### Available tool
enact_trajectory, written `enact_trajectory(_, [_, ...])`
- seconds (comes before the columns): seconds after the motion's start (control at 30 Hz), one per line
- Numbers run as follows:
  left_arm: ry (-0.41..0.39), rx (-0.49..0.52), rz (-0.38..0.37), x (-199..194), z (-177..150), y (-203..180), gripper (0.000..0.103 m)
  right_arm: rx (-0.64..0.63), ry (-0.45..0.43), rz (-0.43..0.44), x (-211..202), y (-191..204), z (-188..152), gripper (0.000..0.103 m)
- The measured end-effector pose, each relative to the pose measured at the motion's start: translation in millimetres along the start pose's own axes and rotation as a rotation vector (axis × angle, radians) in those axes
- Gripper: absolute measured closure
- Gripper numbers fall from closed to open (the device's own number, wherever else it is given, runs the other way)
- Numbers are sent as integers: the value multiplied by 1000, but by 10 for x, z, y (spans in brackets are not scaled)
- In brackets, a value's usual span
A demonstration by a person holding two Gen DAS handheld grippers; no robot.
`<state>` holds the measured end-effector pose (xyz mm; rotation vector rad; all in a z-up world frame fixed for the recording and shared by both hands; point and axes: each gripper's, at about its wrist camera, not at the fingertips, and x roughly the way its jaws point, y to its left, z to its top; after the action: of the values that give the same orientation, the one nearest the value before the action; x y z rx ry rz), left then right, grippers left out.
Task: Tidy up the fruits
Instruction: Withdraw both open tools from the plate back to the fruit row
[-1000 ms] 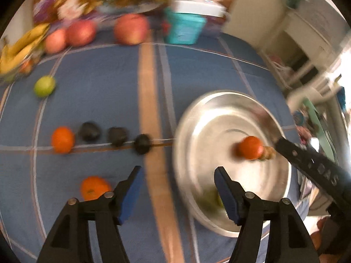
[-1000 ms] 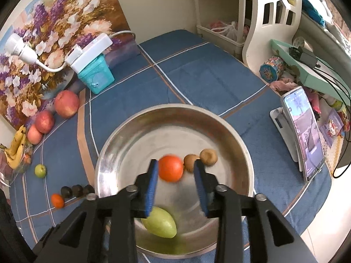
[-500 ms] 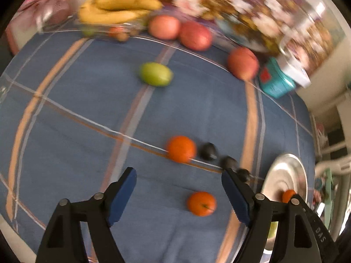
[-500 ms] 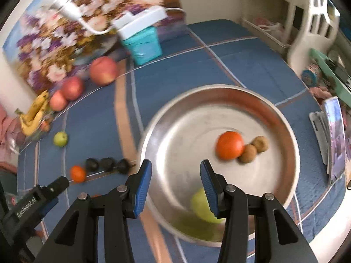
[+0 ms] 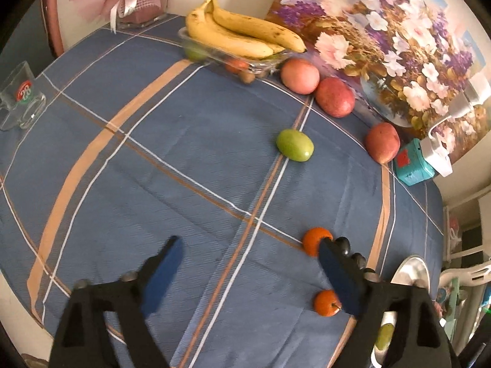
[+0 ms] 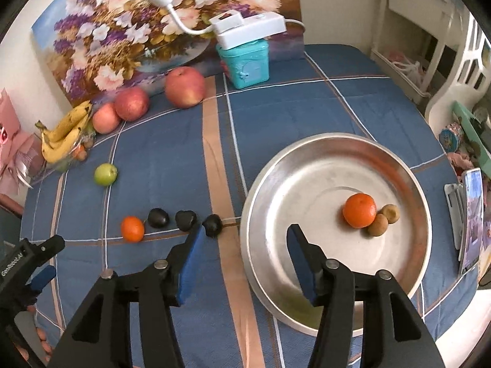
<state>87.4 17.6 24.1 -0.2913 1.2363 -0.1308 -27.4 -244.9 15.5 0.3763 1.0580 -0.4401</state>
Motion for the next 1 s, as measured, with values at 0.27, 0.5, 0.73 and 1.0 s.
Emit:
enact_trajectory(0.27, [7,-33,11,26,-6,135,0,-45,4,-6,69,182,-53,21])
enact_trajectory(0.5, [24,-21,30,96,-16,112,0,-61,-14,-44,122,245,-98,1])
enact_trajectory(0.73, [92,38,24,284,-128,-80,0,-42,18,-69,211,201,-149,1])
enact_trajectory(1.0, [159,97,35,496,-244,-223,0,-56,15,-88,219,231,-192,1])
